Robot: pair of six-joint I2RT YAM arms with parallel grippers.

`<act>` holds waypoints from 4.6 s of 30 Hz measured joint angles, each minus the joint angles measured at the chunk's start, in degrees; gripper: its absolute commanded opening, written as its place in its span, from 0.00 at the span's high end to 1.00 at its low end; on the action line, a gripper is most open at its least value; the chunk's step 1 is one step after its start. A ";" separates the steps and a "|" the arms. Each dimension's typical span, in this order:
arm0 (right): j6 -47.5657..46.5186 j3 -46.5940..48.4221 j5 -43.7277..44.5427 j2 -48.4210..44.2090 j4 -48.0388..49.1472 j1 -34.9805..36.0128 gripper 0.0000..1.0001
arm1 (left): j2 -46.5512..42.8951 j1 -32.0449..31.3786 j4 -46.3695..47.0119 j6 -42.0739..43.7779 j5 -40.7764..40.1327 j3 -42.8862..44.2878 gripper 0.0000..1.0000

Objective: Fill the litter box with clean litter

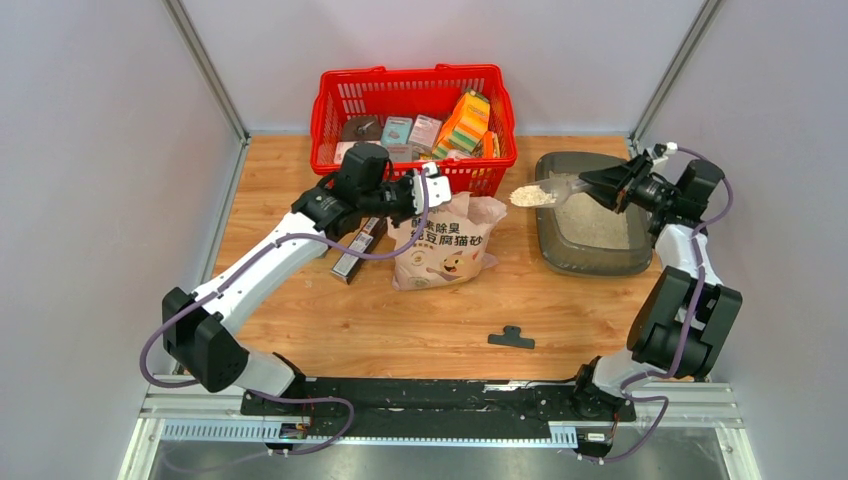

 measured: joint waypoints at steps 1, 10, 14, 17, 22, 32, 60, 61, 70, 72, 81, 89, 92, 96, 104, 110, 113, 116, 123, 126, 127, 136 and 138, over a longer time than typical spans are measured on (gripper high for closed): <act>0.59 -0.17 -0.20 0.00 0.50 -0.50 1.00 | 0.17 0.00 -0.22 0.00 0.00 0.20 1.00; 7.91 -2.82 -1.07 1.49 10.75 -6.49 1.00 | 1.75 0.00 -1.31 0.04 -0.17 2.05 1.00; 10.51 -3.19 -0.87 2.80 14.91 -7.96 1.00 | 2.03 0.00 -2.25 0.37 -0.17 2.71 1.00; 11.85 -3.80 -0.46 3.37 16.83 -8.83 1.00 | 2.05 0.00 -2.51 0.72 -0.15 2.80 1.00; 13.86 -5.22 0.66 4.15 20.06 -10.64 1.00 | 2.21 0.00 -3.04 1.03 -0.15 3.19 1.00; 18.67 -9.25 2.14 7.67 29.75 -15.43 1.00 | 3.39 -0.13 -5.73 2.12 -0.17 5.46 1.00; 3.89 -20.59 17.66 -0.09 13.27 -22.32 1.00 | 3.67 -2.14 -7.32 3.23 -1.53 6.34 1.00; 2.01 -20.59 19.28 -1.77 11.17 -22.47 1.00 | 3.67 -2.19 -7.34 3.23 -1.51 6.34 1.00; -17.70 -18.14 38.64 -17.33 -8.59 -18.73 1.00 | 3.65 -2.45 -7.39 3.19 -1.16 6.32 1.00; -23.58 -15.65 44.06 -19.91 -13.33 -14.51 1.00 | 3.58 -2.45 -7.28 3.19 -0.96 6.16 1.00; -56.59 -7.89 60.08 -27.28 -22.56 5.97 1.00 | -0.15 -2.49 -5.14 3.15 0.81 1.81 1.00; -71.67 -3.78 57.72 -28.28 -31.45 7.30 1.00 | -2.67 -2.51 -2.23 2.16 2.51 -1.88 0.99; -71.54 0.31 48.87 -28.52 -35.67 7.32 1.00 | -3.54 -2.51 -1.60 1.44 2.78 -2.91 0.99; -69.00 4.13 34.75 -30.21 -40.65 8.09 0.97 | -4.52 -2.51 -0.87 0.83 2.89 -4.11 0.99; -66.12 -4.66 21.27 -33.70 -50.90 9.11 1.00 | -5.29 -2.58 0.22 0.39 2.89 -5.35 0.99; -63.91 -18.45 26.25 -41.86 -51.78 9.18 0.99 | -5.79 -2.62 0.52 0.33 2.86 -5.90 0.99; -61.27 -21.57 30.45 -43.78 -51.45 9.31 0.96 | -6.19 -2.69 0.55 0.31 2.89 -6.25 0.99; -58.99 -22.38 34.86 -42.58 -49.62 9.55 0.84 | -6.45 -2.75 0.83 0.22 2.93 -6.67 0.99; -56.06 -21.09 37.57 -30.80 -48.87 9.66 0.51 | -6.45 -2.75 0.98 0.07 2.93 -6.71 0.99; -56.41 -19.12 39.74 -27.65 -52.65 9.53 0.30 | -6.45 -2.75 1.01 -0.07 2.91 -6.71 0.99; -56.39 -18.75 40.00 -27.91 -53.92 9.42 0.22 | -6.47 -2.75 1.01 -0.07 2.89 -6.73 0.99; -58.95 -8.81 40.15 -37.99 -56.61 10.73 0.11 | -7.10 -2.75 1.88 -0.83 2.89 -7.85 0.99; -60.06 -7.34 40.54 -37.79 -54.47 13.64 0.12 | -7.15 -2.75 2.47 -2.08 2.89 -8.15 0.99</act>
